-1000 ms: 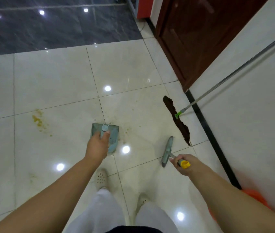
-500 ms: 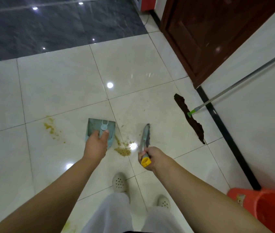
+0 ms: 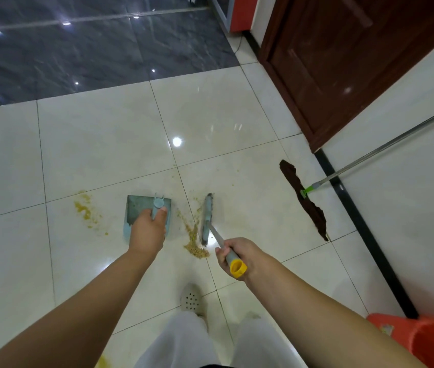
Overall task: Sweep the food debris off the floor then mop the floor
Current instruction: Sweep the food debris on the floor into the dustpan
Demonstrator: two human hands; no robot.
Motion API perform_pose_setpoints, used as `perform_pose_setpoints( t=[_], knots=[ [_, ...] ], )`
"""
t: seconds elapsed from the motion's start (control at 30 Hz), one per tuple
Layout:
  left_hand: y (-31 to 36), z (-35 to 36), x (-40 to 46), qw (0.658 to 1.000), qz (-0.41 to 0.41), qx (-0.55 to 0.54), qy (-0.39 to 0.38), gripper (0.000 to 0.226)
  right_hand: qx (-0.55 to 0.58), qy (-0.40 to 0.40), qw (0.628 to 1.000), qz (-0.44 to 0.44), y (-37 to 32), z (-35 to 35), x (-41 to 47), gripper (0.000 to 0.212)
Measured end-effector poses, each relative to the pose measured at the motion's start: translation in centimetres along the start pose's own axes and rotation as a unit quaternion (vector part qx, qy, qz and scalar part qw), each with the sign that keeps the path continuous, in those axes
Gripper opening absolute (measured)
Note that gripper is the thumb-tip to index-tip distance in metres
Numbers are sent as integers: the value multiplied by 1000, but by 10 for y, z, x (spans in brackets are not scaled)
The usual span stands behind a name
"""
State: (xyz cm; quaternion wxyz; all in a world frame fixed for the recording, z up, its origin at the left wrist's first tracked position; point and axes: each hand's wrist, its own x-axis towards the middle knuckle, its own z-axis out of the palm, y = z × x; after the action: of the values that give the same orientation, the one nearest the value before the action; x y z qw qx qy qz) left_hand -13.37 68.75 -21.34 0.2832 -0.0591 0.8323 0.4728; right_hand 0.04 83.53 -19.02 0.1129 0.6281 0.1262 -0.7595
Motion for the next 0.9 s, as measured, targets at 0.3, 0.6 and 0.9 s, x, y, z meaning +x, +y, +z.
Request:
perform_pose_setpoints(
  t=[0.3, 0.6, 0.9],
  knots=[
    [19, 26, -5, 1000, 2, 5, 7, 36, -11, 53, 998, -31, -60, -64, 4, 16],
    [44, 70, -27, 999, -5, -29, 45, 27, -65, 20, 998, 20, -89, -74, 19, 11],
    [71, 120, -32, 996, -23, -1, 85, 29, -107, -18, 994, 13, -154, -89, 14, 12]
  ],
)
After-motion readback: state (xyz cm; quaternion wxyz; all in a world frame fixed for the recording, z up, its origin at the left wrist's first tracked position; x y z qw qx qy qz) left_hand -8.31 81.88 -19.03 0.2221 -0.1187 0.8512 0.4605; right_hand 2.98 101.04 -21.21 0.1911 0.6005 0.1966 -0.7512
